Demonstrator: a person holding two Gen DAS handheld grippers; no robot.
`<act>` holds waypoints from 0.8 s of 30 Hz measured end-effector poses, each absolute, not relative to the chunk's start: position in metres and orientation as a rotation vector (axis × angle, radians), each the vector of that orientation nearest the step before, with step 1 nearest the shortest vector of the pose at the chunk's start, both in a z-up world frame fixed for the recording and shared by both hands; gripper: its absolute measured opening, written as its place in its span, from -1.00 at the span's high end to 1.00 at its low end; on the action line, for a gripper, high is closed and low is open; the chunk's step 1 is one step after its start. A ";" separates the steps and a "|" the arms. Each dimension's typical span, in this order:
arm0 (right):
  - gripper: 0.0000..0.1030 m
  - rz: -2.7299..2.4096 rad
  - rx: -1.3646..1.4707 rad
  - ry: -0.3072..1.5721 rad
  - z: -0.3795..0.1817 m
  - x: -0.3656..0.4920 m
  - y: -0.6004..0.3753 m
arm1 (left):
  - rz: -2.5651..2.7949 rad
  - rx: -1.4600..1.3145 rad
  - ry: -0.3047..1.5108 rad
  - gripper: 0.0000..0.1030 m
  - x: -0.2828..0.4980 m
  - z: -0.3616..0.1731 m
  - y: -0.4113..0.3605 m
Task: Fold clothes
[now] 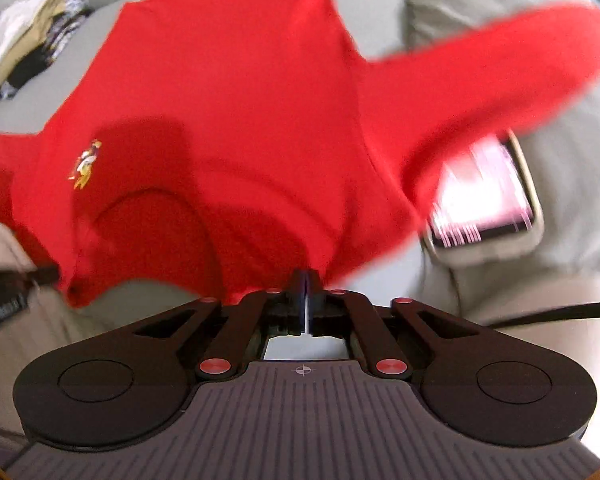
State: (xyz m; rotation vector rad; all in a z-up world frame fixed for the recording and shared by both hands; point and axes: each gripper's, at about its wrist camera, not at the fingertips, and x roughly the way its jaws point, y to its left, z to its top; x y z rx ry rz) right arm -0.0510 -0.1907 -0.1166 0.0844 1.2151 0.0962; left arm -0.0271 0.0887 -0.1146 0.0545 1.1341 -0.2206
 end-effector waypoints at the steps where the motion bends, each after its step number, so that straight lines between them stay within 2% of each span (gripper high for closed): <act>1: 0.87 0.092 0.115 1.200 -0.111 -0.057 -0.196 | -0.233 0.032 1.111 0.90 -0.033 -0.111 0.093; 5: 0.78 0.169 0.187 1.041 -0.089 -0.072 -0.201 | -0.248 -0.048 0.972 0.90 -0.039 -0.090 0.101; 9: 0.78 0.253 0.218 0.997 -0.096 -0.062 -0.188 | -0.290 -0.018 0.940 0.90 -0.033 -0.094 0.084; 12: 0.79 0.287 0.189 1.038 -0.113 -0.056 -0.173 | -0.319 0.062 0.998 0.90 -0.029 -0.117 0.069; 14: 1.00 0.244 0.140 1.136 -0.133 -0.052 -0.165 | -0.324 0.093 1.043 0.86 -0.027 -0.128 0.064; 18: 1.00 0.236 0.173 1.296 -0.134 -0.056 -0.168 | -0.346 0.167 1.160 0.87 -0.025 -0.128 0.059; 20: 0.74 0.220 0.186 1.294 -0.125 -0.062 -0.176 | -0.352 0.180 1.157 0.81 -0.029 -0.121 0.061; 22: 0.71 0.204 0.201 1.290 -0.115 -0.069 -0.183 | -0.348 0.182 1.126 0.77 -0.031 -0.109 0.066; 24: 0.35 0.191 0.249 1.232 -0.096 -0.073 -0.200 | -0.334 0.172 1.089 0.69 -0.028 -0.094 0.070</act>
